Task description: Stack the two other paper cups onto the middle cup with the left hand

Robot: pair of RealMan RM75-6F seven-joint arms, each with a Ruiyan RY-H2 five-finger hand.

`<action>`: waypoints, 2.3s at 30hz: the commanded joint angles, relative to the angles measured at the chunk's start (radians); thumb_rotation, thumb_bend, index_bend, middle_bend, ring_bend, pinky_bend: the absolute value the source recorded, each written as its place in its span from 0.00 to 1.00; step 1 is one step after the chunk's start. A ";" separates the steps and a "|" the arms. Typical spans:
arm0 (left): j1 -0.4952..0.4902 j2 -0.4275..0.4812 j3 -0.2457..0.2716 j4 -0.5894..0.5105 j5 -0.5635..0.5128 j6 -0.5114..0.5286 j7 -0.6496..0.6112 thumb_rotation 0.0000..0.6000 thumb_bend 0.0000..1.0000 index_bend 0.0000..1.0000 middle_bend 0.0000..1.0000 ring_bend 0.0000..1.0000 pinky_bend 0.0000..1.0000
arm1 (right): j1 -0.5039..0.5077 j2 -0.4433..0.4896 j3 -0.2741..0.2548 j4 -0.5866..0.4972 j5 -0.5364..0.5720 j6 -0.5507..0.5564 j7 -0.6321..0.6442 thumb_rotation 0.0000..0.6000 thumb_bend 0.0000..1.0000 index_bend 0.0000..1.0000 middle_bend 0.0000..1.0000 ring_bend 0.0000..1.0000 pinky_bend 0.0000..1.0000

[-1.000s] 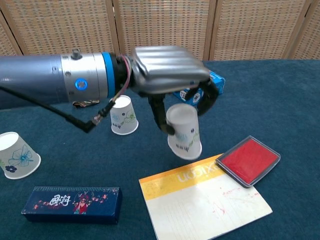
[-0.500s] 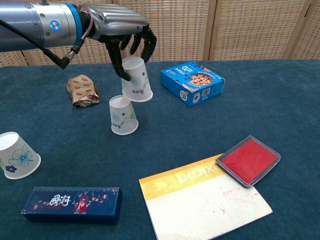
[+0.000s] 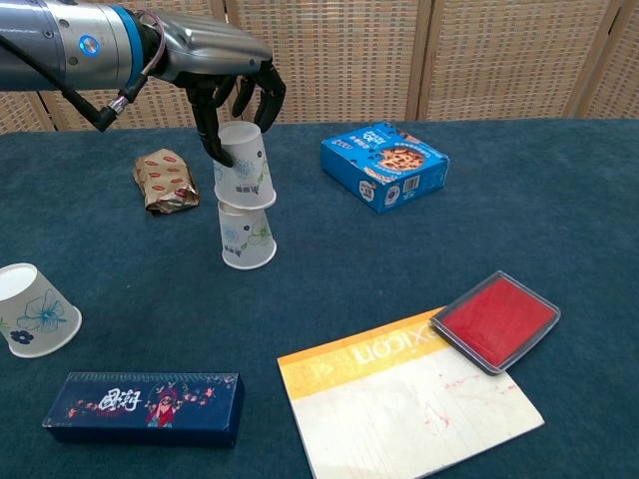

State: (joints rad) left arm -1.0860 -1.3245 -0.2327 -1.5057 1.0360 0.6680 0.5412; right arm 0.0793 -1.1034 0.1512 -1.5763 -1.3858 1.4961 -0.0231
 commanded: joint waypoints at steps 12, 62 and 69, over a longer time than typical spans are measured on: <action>-0.024 0.002 0.056 -0.016 -0.046 0.027 0.001 1.00 0.00 0.45 0.37 0.38 0.37 | -0.003 0.003 0.000 -0.007 -0.001 0.005 -0.003 1.00 0.00 0.00 0.00 0.00 0.00; 0.465 0.188 0.399 0.090 0.587 0.318 -0.683 1.00 0.00 0.36 0.26 0.23 0.28 | -0.002 -0.002 -0.015 -0.026 -0.020 0.007 -0.035 1.00 0.00 0.00 0.00 0.00 0.00; 0.468 0.178 0.389 0.100 0.563 0.285 -0.704 1.00 0.07 0.48 0.35 0.32 0.34 | -0.002 -0.001 -0.014 -0.026 -0.017 0.005 -0.033 1.00 0.00 0.00 0.00 0.00 0.00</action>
State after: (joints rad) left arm -0.6185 -1.1441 0.1577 -1.4086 1.5999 0.9529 -0.1618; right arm 0.0770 -1.1042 0.1376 -1.6018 -1.4028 1.5015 -0.0562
